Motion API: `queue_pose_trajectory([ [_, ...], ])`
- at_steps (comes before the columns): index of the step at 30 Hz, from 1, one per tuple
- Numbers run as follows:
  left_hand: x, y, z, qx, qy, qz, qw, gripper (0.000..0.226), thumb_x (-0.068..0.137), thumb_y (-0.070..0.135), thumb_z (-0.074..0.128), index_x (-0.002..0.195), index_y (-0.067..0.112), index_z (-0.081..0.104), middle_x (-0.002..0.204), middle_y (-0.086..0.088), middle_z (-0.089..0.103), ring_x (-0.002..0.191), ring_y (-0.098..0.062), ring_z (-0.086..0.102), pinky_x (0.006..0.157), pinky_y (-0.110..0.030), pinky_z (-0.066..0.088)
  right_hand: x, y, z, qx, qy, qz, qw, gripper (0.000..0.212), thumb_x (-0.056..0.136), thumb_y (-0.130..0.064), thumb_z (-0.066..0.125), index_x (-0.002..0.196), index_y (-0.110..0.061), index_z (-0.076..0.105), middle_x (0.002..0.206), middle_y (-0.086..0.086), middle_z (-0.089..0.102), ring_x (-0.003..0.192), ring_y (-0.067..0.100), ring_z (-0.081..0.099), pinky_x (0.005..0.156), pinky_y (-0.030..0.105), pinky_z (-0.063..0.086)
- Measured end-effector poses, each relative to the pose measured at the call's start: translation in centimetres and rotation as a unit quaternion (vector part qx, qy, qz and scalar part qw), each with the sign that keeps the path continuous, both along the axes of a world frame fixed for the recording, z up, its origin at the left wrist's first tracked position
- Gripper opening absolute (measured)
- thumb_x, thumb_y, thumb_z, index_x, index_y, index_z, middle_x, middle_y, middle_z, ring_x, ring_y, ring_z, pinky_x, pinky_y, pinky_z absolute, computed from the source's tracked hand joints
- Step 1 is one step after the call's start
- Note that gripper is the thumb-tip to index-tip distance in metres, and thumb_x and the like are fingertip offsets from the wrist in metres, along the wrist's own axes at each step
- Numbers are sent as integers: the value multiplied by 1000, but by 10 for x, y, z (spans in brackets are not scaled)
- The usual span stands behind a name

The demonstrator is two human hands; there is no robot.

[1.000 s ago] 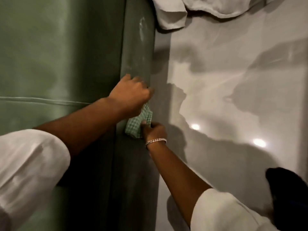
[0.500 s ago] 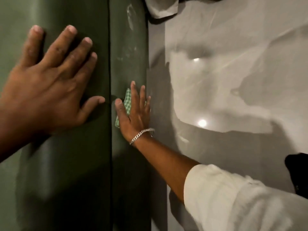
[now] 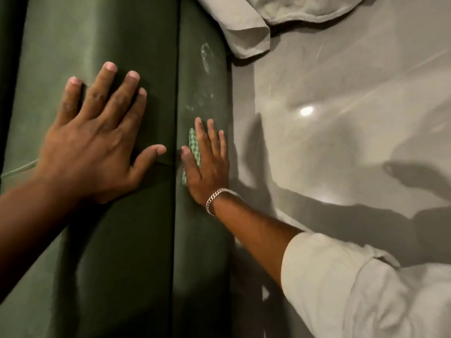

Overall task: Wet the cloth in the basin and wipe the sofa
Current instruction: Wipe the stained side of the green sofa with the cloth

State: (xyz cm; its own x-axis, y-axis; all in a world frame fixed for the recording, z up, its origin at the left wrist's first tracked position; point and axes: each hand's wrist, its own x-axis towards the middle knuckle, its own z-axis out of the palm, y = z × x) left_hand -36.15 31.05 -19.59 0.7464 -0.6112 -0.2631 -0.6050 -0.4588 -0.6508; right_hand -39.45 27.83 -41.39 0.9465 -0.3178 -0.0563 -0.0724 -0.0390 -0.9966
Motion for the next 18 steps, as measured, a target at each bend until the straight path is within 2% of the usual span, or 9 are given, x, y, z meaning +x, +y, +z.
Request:
queue_pose_trajectory([
  [3, -1, -1, -2, -1, -2, 10, 1000, 91, 86, 68, 24, 150, 4, 30, 164, -17, 22, 155, -33, 4, 119, -63, 12, -6, 4, -6, 24, 6, -11, 1000, 66, 98, -61, 22, 159, -38, 8, 171, -3, 8, 158, 25, -1, 124, 60, 12],
  [6, -2, -5, -1, 10, -2, 12, 1000, 91, 86, 68, 23, 149, 4, 32, 164, -17, 23, 155, -33, 5, 119, -63, 10, -27, 20, -7, -6, -6, -21, 1000, 67, 97, -65, 16, 158, -43, 0, 171, -7, 1, 158, 28, -1, 123, 57, 16],
  [10, 0, -6, 0, 30, 1, 22, 999, 90, 85, 68, 25, 150, 6, 32, 165, -14, 21, 156, -30, 3, 118, -62, 7, 10, 1, -9, -29, -24, -11, 999, 61, 98, -64, 17, 154, -51, -4, 170, -6, 4, 157, 29, -1, 121, 60, 16],
  [14, -1, -7, 0, 35, 6, 22, 999, 91, 84, 69, 26, 151, 7, 31, 165, -13, 20, 156, -29, 2, 119, -63, 5, 18, -14, -12, -2, -8, 13, 1000, 63, 98, -57, 25, 158, -40, 9, 170, 0, 9, 157, 31, 0, 123, 59, 15],
  [18, -6, -16, 4, 32, 11, 42, 999, 91, 83, 69, 28, 151, 9, 30, 166, -11, 18, 156, -30, 1, 119, -64, 8, -36, 11, 0, -16, -40, 11, 999, 63, 99, -59, 24, 157, -45, 3, 170, -6, 5, 157, 27, 1, 123, 54, 18],
])
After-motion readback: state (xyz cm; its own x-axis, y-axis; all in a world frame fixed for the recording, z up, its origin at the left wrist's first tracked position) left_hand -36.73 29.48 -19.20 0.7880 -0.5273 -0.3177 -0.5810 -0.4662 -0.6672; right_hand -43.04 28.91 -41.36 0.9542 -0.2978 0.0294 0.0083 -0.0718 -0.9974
